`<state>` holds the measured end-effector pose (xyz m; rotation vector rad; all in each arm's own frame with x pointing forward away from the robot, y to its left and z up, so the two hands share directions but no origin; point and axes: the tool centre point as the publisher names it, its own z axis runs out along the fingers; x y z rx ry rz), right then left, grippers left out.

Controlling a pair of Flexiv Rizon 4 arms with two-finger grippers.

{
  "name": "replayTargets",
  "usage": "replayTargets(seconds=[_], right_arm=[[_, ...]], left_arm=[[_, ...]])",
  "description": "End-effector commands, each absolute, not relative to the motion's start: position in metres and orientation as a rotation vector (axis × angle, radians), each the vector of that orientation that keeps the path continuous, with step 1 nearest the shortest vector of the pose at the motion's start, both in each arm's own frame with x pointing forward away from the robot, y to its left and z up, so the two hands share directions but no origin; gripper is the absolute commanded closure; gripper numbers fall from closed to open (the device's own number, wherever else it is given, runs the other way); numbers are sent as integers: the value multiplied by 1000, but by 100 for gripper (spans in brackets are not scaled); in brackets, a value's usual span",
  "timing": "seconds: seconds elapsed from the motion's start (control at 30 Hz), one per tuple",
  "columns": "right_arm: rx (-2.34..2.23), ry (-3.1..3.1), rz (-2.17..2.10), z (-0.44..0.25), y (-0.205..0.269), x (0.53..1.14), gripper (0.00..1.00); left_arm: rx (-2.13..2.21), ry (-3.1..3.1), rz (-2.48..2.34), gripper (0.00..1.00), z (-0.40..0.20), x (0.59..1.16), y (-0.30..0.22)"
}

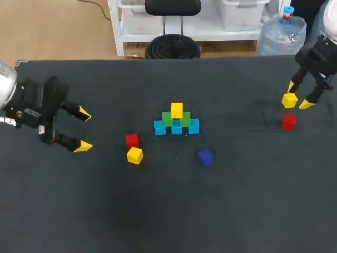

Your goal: Place the blue cubes, place green cubes on the blue cubes, place the yellow cubes on the green cubes, then place the red cubes on the yellow cubes, and place purple cube on the red cubes.

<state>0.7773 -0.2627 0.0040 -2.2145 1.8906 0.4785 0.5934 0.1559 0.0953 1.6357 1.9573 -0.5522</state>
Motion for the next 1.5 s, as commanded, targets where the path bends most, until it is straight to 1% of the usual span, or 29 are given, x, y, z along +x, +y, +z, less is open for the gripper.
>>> replayTargets(seconds=[0.03, 0.17, 0.2, 0.23, 0.27, 0.37, 0.4, 0.6, 0.77, 1.07, 1.13, 1.27, 1.4, 1.5], right_arm=[[-2203, 1894, 461, -4, -265, 780, 26], [-2196, 1900, 448, -3, -268, 784, 24], [-2195, 1899, 445, -2, -268, 785, 23], [-2195, 1899, 443, -2, -268, 786, 19], [-2194, 1899, 442, -2, -268, 787, 19], [-2198, 1899, 439, -2, -267, 790, 15], [-2201, 1898, 436, 0, -265, 791, 16], [-2210, 1876, 418, 15, -260, 796, 13], [-2214, 1875, 412, 12, -257, 799, 13], [-2215, 1884, 429, 3, -255, 800, 7], [-2215, 1886, 431, 1, -255, 801, 7], [-2213, 1893, 439, -2, -256, 801, 11], [-2211, 1901, 450, -8, -256, 800, 11], [-2211, 1904, 455, -11, -255, 800, 13]], left_arm=[[1637, 1953, -554, 0, 94, 594, 157], [1637, 1953, -554, 0, 94, 594, 157], [1637, 1953, -554, 0, 94, 594, 157], [1637, 1953, -554, 0, 94, 594, 157], [1637, 1953, -554, 0, 94, 594, 157], [1637, 1953, -554, 0, 94, 594, 157], [1637, 1953, -554, 0, 94, 594, 157], [1637, 1953, -554, 0, 94, 594, 157], [1637, 1953, -554, 0, 94, 594, 157], [1637, 1953, -554, 0, 94, 594, 157], [1637, 1953, -554, 0, 94, 594, 157], [1637, 1953, -554, 0, 94, 594, 157], [1637, 1953, -554, 0, 94, 594, 157], [1637, 1953, -554, 0, 94, 594, 157]])
